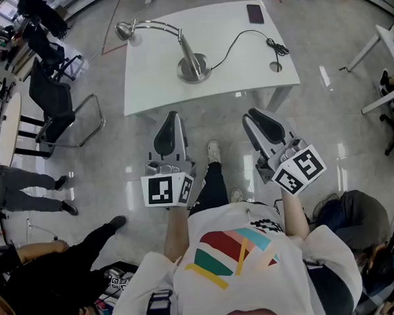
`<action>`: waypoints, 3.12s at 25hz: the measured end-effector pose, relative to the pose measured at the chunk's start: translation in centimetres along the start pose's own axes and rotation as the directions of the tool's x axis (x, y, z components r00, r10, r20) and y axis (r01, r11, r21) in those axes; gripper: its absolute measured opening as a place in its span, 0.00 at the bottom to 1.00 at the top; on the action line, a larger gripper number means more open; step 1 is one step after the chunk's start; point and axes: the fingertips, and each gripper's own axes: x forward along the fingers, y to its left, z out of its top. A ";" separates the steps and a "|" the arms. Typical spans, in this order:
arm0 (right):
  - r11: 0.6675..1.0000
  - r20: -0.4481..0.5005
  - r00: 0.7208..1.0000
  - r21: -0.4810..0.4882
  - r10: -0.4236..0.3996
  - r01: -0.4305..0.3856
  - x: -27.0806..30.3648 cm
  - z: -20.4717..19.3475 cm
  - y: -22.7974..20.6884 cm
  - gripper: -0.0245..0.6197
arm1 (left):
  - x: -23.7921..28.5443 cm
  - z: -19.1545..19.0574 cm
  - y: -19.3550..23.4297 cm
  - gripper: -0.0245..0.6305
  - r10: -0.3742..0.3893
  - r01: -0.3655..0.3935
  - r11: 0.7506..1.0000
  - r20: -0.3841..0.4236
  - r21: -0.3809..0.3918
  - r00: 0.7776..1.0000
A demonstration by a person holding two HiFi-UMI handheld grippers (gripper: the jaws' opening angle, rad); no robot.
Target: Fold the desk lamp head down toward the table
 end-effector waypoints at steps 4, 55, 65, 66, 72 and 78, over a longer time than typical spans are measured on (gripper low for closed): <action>0.999 0.008 1.000 -0.038 -0.008 0.008 5.1 0.6 -3.2 0.14 | 4.8 -0.3 4.0 0.11 0.013 -0.013 1.000 0.030 0.004 0.999; 0.599 -0.665 0.591 -0.262 0.456 -0.757 43.3 -4.6 -9.4 0.30 | 24.3 -7.9 28.0 0.16 0.387 -0.364 0.917 -0.150 0.163 0.910; 0.568 -0.818 0.527 -0.327 0.230 -0.755 44.4 -9.2 -9.6 0.30 | 23.7 -16.7 28.4 0.17 0.303 -0.299 0.952 -0.352 0.065 0.886; 0.562 -0.828 0.519 -0.329 0.215 -0.759 44.4 -9.3 -9.8 0.30 | 23.8 -17.0 28.2 0.17 0.289 -0.295 0.955 -0.374 0.043 0.881; 0.466 -0.890 0.443 -0.350 0.104 -0.813 44.3 -10.8 -9.8 0.29 | 23.8 -18.9 27.6 0.17 0.188 -0.216 0.976 -0.478 -0.002 0.858; 0.414 -0.954 0.296 -0.254 0.041 -0.874 43.4 -13.0 -10.4 0.29 | 23.9 -21.5 26.1 0.18 0.080 -0.135 0.989 -0.552 -0.060 0.830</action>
